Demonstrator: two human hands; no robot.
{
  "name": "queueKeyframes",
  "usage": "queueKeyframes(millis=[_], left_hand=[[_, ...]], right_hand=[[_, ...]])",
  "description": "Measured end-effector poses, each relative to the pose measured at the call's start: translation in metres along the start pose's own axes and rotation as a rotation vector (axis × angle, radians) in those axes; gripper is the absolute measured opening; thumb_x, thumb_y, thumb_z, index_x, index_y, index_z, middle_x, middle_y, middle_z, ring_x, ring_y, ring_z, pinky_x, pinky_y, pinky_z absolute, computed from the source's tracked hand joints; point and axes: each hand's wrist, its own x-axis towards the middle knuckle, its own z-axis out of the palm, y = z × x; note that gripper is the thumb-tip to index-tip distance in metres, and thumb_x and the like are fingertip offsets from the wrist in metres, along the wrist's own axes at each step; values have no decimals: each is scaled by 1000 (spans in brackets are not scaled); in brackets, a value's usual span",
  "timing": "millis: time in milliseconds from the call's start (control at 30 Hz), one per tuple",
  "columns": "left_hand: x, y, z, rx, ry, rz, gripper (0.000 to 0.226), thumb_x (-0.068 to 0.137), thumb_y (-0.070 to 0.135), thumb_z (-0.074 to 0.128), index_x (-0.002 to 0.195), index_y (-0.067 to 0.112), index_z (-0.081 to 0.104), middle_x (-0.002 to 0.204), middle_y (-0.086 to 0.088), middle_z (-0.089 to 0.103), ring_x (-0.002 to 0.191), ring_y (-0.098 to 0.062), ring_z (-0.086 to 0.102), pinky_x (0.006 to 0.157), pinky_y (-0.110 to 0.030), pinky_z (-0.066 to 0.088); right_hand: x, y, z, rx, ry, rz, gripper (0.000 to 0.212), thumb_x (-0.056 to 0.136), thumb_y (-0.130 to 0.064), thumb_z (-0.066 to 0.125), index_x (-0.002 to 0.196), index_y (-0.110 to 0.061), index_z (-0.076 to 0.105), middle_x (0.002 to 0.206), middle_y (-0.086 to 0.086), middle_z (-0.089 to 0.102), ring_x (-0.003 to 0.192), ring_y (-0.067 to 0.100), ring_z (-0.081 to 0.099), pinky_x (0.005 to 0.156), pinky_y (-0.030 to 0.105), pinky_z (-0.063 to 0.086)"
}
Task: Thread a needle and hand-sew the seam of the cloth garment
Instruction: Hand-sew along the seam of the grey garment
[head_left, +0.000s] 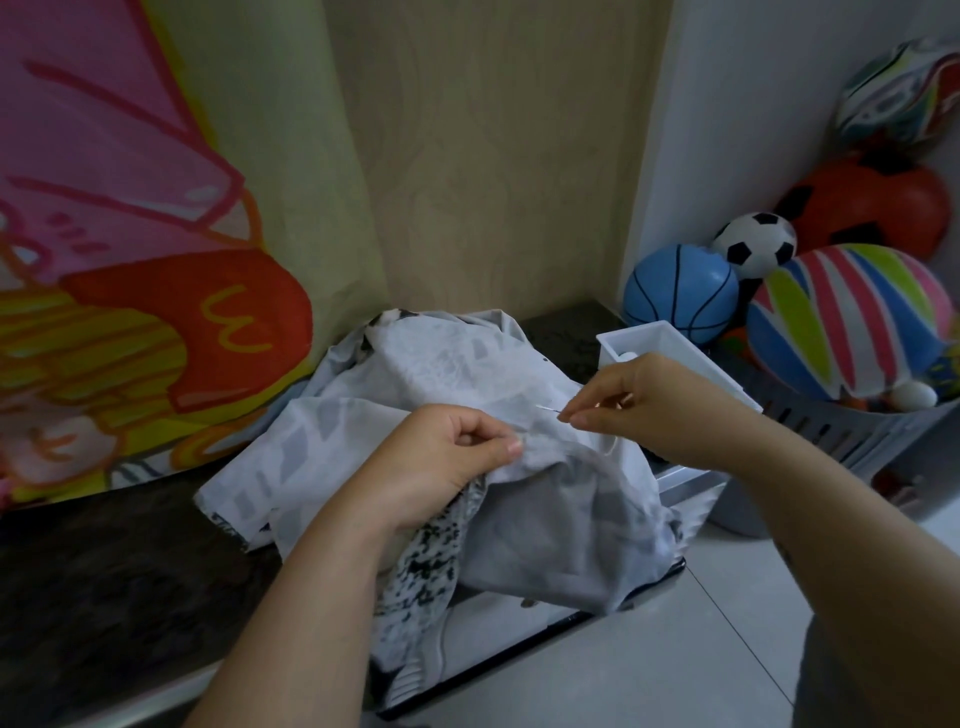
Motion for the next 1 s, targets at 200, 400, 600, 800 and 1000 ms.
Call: queueKeyframes(millis=[200,400,600,800,1000], left_hand=[[-1,0,-3,-2,-15,31,9,83,19,70,75,21,72,74,5,72,72,-2,64,67,-12,47],[-6,3,-7,51,-59,150,14,82,13,71,75,25,72,73,11,71,74,3,63,72,-10,47],[-9,2,-9,100,-66,170,18,82,14,71,72,28,70,72,14,70,73,4,62,72,-10,45],[-10,3,-10,115,-94,168,12,83,16,69,76,25,70,72,16,70,73,7,61,71,-8,45],[-9,3,-9,97,-89,162,14,85,15,67,75,25,69,70,19,69,71,9,60,68,-7,43]], right_hand=[[1,-8,3,311,-92,-10,6,82,-20,70,86,-18,73,86,-10,74,85,-1,66,74,3,46],[0,-5,13,677,-506,140,12,72,-21,72,77,-14,65,81,15,54,74,19,50,68,21,44],[3,0,12,840,-583,157,3,79,-12,62,76,-12,60,67,2,56,57,7,52,55,14,46],[3,1,10,934,-458,131,7,83,-7,58,78,-7,54,63,5,55,57,10,52,57,16,48],[5,4,12,646,-247,134,5,86,-9,61,84,-5,58,65,5,63,60,10,57,61,17,52]])
